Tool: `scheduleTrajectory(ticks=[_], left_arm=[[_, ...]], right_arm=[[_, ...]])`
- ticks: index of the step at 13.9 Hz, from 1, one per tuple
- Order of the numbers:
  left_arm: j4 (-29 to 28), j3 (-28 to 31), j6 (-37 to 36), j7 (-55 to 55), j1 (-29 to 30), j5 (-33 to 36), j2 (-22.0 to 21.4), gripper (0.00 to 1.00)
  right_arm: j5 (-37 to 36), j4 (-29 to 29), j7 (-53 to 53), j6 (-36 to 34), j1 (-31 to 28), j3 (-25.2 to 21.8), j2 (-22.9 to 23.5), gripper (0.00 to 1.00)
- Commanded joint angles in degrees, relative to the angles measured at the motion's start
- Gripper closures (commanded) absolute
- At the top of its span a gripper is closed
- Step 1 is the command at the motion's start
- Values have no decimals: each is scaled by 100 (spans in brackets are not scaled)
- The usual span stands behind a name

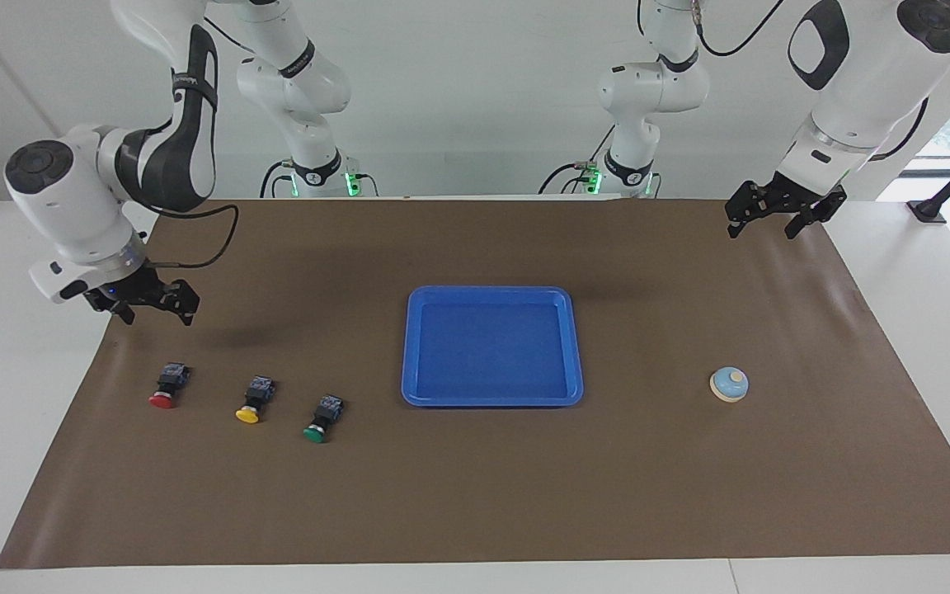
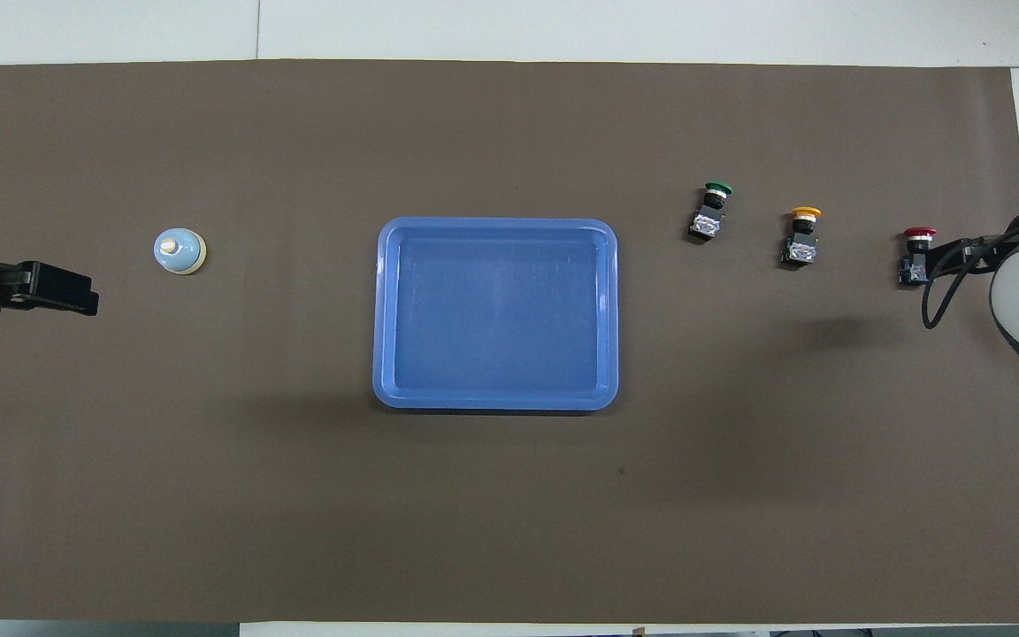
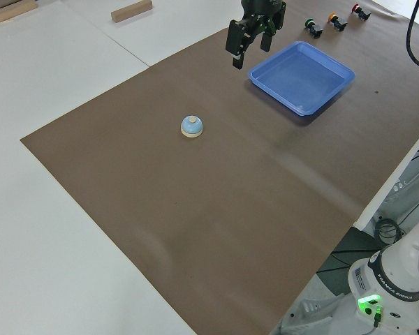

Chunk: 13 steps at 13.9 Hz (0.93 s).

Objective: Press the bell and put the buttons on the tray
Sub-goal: 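Reach the right gripper to the red-capped button and grasp it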

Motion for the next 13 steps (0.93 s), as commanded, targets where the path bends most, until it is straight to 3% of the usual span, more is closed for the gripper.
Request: scheduleTrajectory(ticks=[1,13], left_arm=[[-6,55,-47,-279,-78,21,-20,0],[47,108,-21,-244,10,39,-20,0]], right_arm=[[-59,-406,87,694,-87,54,28,0],[222,262,34,1318,-325,63,1198,0]])
